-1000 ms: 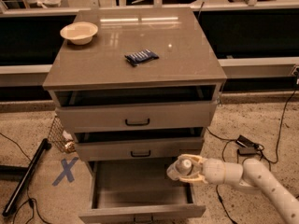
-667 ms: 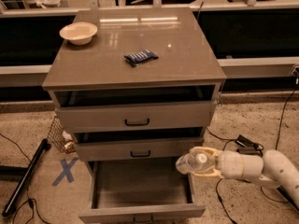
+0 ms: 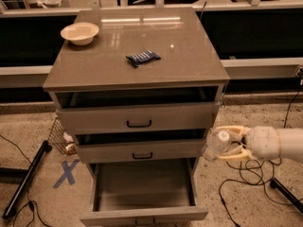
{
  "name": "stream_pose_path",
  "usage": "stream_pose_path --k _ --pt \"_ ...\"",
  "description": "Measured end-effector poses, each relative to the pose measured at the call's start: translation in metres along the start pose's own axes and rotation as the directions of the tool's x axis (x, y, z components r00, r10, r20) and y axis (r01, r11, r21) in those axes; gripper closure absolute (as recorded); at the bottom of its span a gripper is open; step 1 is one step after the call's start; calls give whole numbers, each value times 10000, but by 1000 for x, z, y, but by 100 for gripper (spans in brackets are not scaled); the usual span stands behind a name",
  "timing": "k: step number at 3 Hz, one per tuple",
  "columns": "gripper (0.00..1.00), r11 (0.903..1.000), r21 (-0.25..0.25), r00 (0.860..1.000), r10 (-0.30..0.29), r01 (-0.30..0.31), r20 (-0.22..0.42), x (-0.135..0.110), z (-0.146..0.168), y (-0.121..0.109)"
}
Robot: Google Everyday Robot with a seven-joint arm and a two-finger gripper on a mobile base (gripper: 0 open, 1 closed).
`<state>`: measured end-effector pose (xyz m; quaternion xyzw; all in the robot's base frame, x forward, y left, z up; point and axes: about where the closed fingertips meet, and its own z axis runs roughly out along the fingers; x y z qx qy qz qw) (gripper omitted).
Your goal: Pick blue plastic bottle from bottom drawer and place on counter
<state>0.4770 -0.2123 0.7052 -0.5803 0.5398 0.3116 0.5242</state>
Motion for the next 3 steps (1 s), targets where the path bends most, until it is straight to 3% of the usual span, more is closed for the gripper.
stream_pose_path --k 1,2,3 --pt "100 9930 -399 9785 1021 -1110 -1794 -19 -17 -10" --pt "100 9807 -285 9610 1835 -1934 -2069 -21 -20 -10" --pt "100 9807 -285 9610 1835 -1934 -2069 -21 -20 -10"
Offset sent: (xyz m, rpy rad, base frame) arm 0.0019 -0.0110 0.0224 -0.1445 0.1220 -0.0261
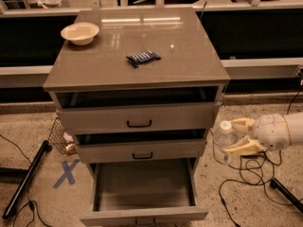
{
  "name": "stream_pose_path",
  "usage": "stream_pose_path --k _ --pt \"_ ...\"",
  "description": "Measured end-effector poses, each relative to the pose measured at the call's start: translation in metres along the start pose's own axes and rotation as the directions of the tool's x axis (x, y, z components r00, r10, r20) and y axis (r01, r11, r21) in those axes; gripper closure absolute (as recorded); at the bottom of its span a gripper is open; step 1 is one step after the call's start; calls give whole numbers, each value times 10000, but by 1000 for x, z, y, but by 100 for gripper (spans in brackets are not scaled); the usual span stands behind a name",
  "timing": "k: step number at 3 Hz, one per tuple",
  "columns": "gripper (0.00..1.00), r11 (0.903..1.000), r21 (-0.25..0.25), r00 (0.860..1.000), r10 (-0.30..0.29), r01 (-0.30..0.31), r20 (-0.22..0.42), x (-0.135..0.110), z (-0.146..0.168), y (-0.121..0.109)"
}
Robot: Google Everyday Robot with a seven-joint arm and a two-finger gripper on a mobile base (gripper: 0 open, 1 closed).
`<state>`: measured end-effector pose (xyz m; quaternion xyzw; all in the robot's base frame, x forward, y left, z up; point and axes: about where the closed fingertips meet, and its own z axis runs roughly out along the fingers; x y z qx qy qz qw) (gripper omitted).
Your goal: Pick blue plastic bottle from bottom drawer and place on counter
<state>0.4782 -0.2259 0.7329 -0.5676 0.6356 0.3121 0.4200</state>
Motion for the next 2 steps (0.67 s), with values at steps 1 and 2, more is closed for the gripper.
stream_pose_path --k 1,2 --pt "100 9978 220 9934 594 -618 982 -23 -20 -11" --pt "100 9902 120 9781 1354 -1390 1578 -66 -45 -29"
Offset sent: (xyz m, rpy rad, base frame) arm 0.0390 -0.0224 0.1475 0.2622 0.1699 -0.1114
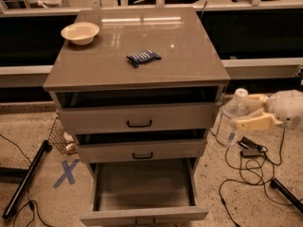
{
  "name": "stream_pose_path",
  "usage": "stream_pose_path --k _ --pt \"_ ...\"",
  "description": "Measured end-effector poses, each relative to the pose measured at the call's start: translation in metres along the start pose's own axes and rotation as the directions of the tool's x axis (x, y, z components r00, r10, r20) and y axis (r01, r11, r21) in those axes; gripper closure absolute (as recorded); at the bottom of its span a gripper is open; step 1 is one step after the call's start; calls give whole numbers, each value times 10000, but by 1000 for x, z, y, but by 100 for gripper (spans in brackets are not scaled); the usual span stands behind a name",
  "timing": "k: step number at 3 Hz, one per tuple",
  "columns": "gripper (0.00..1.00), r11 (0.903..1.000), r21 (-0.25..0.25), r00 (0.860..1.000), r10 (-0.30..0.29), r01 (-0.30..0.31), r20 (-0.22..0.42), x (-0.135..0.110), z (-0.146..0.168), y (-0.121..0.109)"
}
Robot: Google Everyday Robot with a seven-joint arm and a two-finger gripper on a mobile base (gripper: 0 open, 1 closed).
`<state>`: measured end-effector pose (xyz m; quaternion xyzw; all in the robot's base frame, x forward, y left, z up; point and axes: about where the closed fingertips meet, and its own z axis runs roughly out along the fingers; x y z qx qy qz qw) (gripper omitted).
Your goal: Pick blue plastic bottle from bottom drawer and place on counter
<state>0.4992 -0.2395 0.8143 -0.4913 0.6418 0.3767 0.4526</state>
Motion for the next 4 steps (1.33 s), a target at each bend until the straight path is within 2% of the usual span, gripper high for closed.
stream_pose_path --k 1,3,4 --pt "100 9984 -94 9984 566 -566 23 -38 -6 -14" --pt "100 9962 -232 9939 854 -840 696 -117 -6 -56" --pt "100 9963 137 9922 829 -845 927 -145 -5 -83"
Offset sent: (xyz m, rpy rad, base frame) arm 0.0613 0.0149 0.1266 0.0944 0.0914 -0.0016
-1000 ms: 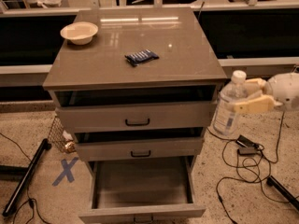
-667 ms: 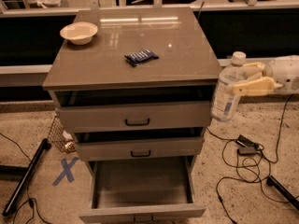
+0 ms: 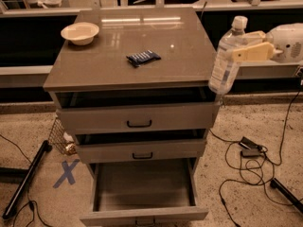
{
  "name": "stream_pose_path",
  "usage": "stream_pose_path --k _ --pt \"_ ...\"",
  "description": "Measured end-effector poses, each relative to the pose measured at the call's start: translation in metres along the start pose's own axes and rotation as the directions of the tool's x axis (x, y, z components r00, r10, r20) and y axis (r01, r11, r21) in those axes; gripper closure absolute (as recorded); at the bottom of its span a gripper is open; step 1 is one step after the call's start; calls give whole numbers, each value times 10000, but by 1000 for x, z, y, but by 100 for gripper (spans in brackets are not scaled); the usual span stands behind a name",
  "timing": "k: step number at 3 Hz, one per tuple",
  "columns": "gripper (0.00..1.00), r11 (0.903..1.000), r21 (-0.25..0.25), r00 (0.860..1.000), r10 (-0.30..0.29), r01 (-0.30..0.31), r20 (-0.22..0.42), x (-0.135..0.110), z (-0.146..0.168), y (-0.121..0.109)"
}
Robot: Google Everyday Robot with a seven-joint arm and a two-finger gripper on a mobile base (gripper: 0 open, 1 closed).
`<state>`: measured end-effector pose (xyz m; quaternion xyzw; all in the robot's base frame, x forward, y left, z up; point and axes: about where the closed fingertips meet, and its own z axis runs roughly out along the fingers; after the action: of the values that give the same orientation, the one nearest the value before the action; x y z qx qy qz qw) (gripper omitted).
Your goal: Pick blue plastic bottle from bottom drawer and place on counter
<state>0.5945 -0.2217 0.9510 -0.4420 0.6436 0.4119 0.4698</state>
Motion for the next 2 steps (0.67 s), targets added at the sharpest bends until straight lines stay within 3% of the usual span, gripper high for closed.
stream_pose_path --k 2 --pt "100 9912 1321 9996 -136 103 242 -32 13 -57"
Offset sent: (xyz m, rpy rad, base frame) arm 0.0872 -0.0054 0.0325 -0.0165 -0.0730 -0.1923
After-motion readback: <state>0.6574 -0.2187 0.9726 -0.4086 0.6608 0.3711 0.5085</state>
